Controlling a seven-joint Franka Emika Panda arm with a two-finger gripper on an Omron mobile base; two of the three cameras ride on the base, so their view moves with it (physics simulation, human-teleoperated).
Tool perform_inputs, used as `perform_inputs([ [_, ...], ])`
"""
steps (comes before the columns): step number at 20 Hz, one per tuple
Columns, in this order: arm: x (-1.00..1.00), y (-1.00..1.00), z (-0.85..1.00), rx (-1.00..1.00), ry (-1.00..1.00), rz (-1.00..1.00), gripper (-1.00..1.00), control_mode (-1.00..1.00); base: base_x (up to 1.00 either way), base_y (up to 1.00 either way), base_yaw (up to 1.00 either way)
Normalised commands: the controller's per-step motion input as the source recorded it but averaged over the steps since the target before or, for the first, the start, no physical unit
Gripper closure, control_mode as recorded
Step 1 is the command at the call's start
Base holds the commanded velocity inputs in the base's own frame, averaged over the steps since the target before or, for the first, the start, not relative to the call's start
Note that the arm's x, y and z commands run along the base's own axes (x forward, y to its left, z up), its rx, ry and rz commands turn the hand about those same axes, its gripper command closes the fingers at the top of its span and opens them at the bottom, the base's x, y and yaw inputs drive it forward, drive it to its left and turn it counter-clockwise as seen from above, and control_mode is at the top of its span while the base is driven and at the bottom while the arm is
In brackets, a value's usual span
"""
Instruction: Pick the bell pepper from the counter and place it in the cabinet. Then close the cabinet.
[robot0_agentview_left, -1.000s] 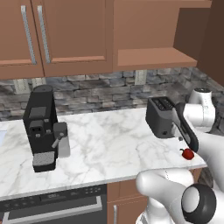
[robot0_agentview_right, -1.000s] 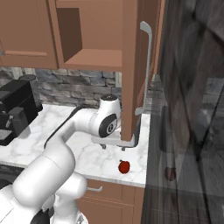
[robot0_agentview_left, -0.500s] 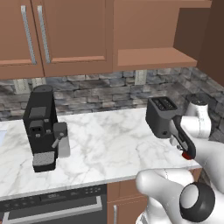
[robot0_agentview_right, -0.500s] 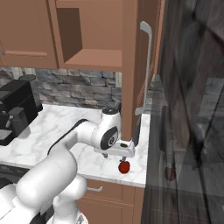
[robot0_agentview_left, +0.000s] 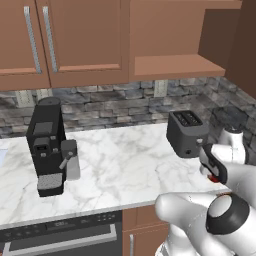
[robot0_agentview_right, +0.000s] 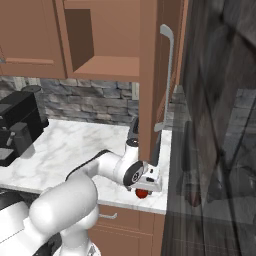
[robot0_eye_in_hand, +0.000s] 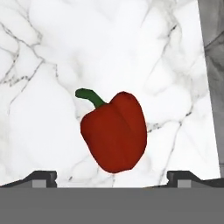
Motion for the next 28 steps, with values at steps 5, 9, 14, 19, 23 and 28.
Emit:
perform_inputs([
  [5, 0.04, -0.13, -0.45, 0.0, 0.0, -0.01, -1.0, -1.0, 0.0, 0.0, 0.0],
  [9, 0.1, -0.06, -0.46, 0.01, 0.0, -0.01, -1.0, -1.0, 0.0, 0.0, 0.0],
  [14, 0.19, 0.0, -0.34, 0.01, -0.01, 0.0, -1.0, -1.0, 0.0, 0.0, 0.0],
  [19, 0.29, 0.0, -0.12, 0.02, -0.03, 0.0, -1.0, -1.0, 0.0, 0.0, 0.0],
  [23, 0.21, 0.06, -0.19, 0.0, -0.03, 0.0, -1.0, -1.0, 0.0, 0.0, 0.0],
  [28, 0.14, 0.32, -0.34, 0.0, -0.11, 0.0, -1.0, -1.0, 0.0, 0.0, 0.0],
])
